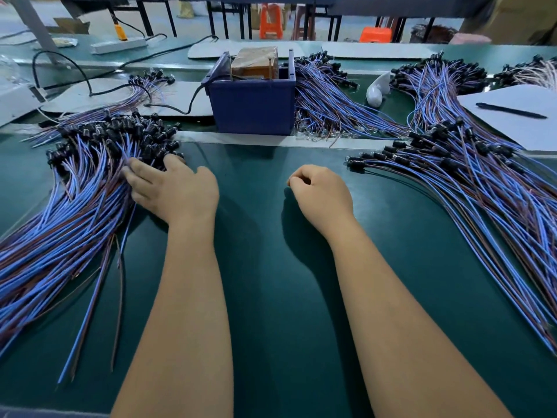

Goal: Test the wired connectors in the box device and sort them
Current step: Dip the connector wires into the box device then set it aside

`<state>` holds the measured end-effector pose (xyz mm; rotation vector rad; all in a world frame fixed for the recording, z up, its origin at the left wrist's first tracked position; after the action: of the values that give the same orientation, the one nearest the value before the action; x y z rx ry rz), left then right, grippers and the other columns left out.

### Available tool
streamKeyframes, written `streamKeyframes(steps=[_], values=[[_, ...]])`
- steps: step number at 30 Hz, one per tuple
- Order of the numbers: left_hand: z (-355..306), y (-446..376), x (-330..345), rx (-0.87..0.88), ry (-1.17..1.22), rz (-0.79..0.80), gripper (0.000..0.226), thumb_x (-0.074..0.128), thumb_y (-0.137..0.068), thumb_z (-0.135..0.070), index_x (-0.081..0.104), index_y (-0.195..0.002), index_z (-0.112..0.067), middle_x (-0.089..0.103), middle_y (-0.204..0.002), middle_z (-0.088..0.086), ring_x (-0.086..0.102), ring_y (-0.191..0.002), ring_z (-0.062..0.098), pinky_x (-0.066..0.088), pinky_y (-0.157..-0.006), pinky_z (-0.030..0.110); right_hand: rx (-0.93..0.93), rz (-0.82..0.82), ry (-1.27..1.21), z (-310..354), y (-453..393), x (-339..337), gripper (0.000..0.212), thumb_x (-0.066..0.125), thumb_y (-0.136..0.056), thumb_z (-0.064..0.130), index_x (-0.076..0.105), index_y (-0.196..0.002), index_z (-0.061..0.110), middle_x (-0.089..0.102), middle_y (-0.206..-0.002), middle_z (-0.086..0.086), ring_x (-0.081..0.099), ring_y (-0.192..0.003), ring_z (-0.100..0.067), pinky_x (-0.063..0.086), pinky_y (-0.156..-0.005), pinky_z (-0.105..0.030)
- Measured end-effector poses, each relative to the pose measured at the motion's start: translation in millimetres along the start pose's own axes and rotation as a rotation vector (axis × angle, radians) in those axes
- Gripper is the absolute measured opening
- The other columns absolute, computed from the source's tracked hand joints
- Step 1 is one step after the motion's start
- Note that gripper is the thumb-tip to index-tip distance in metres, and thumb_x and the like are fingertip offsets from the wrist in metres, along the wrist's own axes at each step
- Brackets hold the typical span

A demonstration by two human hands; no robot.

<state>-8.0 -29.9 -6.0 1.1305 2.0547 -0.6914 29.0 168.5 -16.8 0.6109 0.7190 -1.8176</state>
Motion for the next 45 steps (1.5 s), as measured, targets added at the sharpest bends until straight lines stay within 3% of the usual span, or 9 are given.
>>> streamKeyframes(steps=[4, 11, 16, 25, 28, 30, 35, 41, 45], values=[[1, -2, 1, -0.011, -0.02, -0.005, 0.036, 0.047, -0.091, -0.022, 0.046, -0.126, -0.014, 0.034, -0.147, 0.016, 0.021, -0.137, 0.036, 0.022, -0.107, 0.05, -0.005, -0.002, 0.007, 0, -1, 0, 0.021, 0.047, -0.091, 0.022, 0.068, -0.09, 0.022, 0.066, -0.088, 0.01, 0.057, -0.083, -0.016, 0.039, -0.061, -0.021], [-1, -2, 5, 0.138, -0.096, -0.042, 0.043, 0.052, -0.088, -0.007, 0.061, -0.128, -0.021, 0.054, -0.131, 0.015, 0.042, -0.123, 0.038, 0.036, -0.098, 0.045, -0.004, 0.006, 0.001, 0, 0, 0, 0.02, 0.048, -0.091, 0.023, 0.068, -0.089, 0.021, 0.066, -0.087, 0.009, 0.057, -0.085, -0.017, 0.04, -0.063, -0.025], [-18, 7, 6, 0.429, 0.258, -0.124, 0.034, 0.055, -0.09, -0.005, 0.073, -0.116, -0.019, 0.069, -0.112, 0.009, 0.06, -0.104, 0.027, 0.045, -0.089, 0.03, -0.027, -0.063, -0.164, 4, 3, -2, 0.019, 0.049, -0.091, 0.02, 0.067, -0.085, 0.018, 0.064, -0.074, 0.007, 0.057, -0.076, -0.016, 0.042, -0.063, -0.03], [-39, 29, 22, 0.548, 0.583, 0.093, 0.025, 0.063, -0.092, -0.017, 0.071, -0.115, -0.025, 0.067, -0.095, -0.018, 0.063, -0.083, 0.0, 0.049, -0.085, 0.021, -0.051, 0.052, -0.442, 17, 10, 2, 0.017, 0.055, -0.09, 0.018, 0.07, -0.082, 0.015, 0.061, -0.063, 0.007, 0.056, -0.065, -0.016, 0.052, -0.072, -0.041], [-40, 31, 24, 0.593, 0.519, 0.016, 0.023, 0.064, -0.093, -0.014, 0.072, -0.114, -0.021, 0.058, -0.124, -0.001, 0.053, -0.113, 0.013, 0.045, -0.094, 0.021, -0.034, 0.079, -0.505, 17, 9, 0, 0.02, 0.052, -0.093, 0.014, 0.069, -0.082, 0.014, 0.063, -0.063, 0.001, 0.057, -0.056, -0.01, 0.048, -0.058, -0.032], [-45, 33, 22, 0.593, 0.602, 0.011, 0.022, 0.068, -0.09, -0.008, 0.074, -0.108, -0.019, 0.054, -0.123, 0.005, 0.052, -0.112, 0.02, 0.045, -0.085, 0.015, -0.008, 0.105, -0.613, 18, 9, 0, 0.022, 0.05, -0.096, 0.012, 0.067, -0.083, 0.012, 0.064, -0.065, -0.006, 0.057, -0.053, -0.013, 0.047, -0.053, -0.028], [-66, 52, 15, 0.214, 1.607, 0.689, 0.022, 0.059, -0.088, 0.008, 0.07, -0.096, -0.01, 0.066, -0.077, 0.002, 0.059, -0.066, 0.009, 0.052, -0.067, 0.02, 0.068, 0.245, -1.038, 25, 8, 0, 0.037, 0.034, -0.106, 0.026, 0.063, -0.089, 0.011, 0.067, -0.068, -0.008, 0.064, -0.058, -0.018, 0.055, -0.057, -0.028], [-70, 73, 18, 0.333, 1.361, 1.237, 0.038, 0.037, -0.071, -0.009, 0.075, -0.07, -0.009, 0.059, -0.064, 0.006, 0.052, -0.062, 0.015, 0.042, -0.06, 0.024, 0.286, 0.383, -1.461, 18, 6, 0, 0.048, 0.037, -0.104, 0.033, 0.063, -0.066, 0.02, 0.051, -0.051, 0.009, 0.049, -0.043, -0.001, 0.042, -0.048, -0.011], [-67, 74, 20, 0.429, 1.222, 1.367, 0.037, 0.035, -0.074, -0.009, 0.069, -0.06, -0.009, 0.048, -0.058, 0.008, 0.045, -0.06, 0.019, 0.04, -0.06, 0.025, 0.288, 0.276, -1.387, 15, 4, -6, 0.029, 0.043, -0.102, 0.025, 0.064, -0.093, 0.007, 0.063, -0.075, -0.008, 0.061, -0.066, -0.017, 0.047, -0.062, -0.026]])
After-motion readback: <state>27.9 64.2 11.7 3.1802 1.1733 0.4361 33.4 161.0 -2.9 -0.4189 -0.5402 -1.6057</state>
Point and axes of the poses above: each hand's wrist, its own y-axis away from the middle knuckle, its own x-axis out of the palm, z = x × y, the point moved 2 cm from there along -y, towards the middle knuckle
